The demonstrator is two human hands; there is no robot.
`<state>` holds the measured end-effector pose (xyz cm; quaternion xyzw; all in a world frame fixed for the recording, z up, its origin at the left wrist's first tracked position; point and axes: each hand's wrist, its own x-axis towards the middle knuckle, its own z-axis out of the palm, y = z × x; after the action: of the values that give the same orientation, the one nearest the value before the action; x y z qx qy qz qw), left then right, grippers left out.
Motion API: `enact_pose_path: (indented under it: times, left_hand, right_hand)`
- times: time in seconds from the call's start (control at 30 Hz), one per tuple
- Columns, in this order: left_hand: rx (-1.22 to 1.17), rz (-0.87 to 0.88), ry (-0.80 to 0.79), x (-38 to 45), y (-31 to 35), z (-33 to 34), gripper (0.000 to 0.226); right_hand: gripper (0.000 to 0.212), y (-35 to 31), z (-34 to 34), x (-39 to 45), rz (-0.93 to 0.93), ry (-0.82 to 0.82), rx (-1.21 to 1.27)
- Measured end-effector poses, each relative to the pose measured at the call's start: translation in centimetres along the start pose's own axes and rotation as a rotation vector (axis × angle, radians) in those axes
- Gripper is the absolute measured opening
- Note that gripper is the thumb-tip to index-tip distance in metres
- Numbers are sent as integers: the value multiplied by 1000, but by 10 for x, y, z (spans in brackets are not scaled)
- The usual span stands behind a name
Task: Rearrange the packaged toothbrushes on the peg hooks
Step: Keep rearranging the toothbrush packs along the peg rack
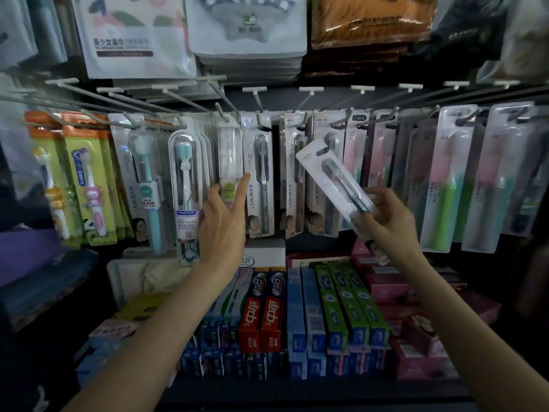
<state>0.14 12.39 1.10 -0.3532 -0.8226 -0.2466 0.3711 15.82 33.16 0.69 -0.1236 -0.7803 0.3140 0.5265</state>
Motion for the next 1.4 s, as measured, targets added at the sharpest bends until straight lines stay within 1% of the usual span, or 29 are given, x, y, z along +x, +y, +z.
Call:
enact_pose_path:
  times: [0.1, 0.23, 0.37, 0.47, 0.53, 0.6, 0.7, 0.77, 0.87, 0.9, 0.97, 1.03, 1.13, 1.23, 1.3, 1.33, 1.4]
  left_hand:
    - [11, 0, 13, 0, -1, 0, 92]
    - [19, 7, 25, -1, -2, -1, 96]
    - [34, 39, 63, -1, -5, 2, 106]
    - [36, 41, 52, -1, -6, 0, 107]
    - [35, 45, 59, -1, -5, 0, 104]
    - [30, 37, 60, -1, -5, 1, 102]
    - [46, 44, 61, -1, -5, 4, 98]
    - [46, 48, 27, -2, -5, 3, 95]
    - [-146, -102, 26, -1, -4, 0, 65]
    - [-133, -79, 63, -1, -4, 0, 63]
    - [-50, 22, 134, -5, -3, 1, 69]
    - [-35, 41, 231, -7, 1, 4, 59]
    - [-81, 108, 338, -6, 24, 6, 47]
    - [-191, 206, 320, -2, 61, 21, 43]
    - [-248, 238, 272, -2, 85, 32, 42]
    - [-266, 243, 248, -2, 96, 37, 42]
    - [-285, 246, 210, -3, 112, 46, 42]
  right_hand:
    - [34, -7, 7, 6, 5, -8, 22]
    - [37, -13, 18, 10, 9, 12, 34]
    - [38, -15, 31, 7, 65, 39, 92]
    - [39, -17, 36, 7, 109, 41, 174]
    - [38, -19, 38, 10, 120, 52, 191]
    - [37, -23, 37, 12, 124, 96, 168]
    - [39, -23, 28, 14, 82, 200, 69]
    - [40, -21, 21, 13, 44, 227, 6]
    - [36, -19, 26, 10, 99, 150, 75]
    - [35, -17, 30, 9, 129, 118, 98]
    - [32, -11, 33, 4, 165, 116, 42]
    - [29, -4, 26, -3, 185, 172, -23]
    - [26, -3, 4, -11, 97, 281, -92]
    - [27, 0, -24, -8, -41, 475, -189]
    - [36, 6, -44, -4, -33, 544, -265]
    - [43, 10, -53, -2, 2, 532, -300]
    - [59, 21, -66, 1, 102, 410, -324]
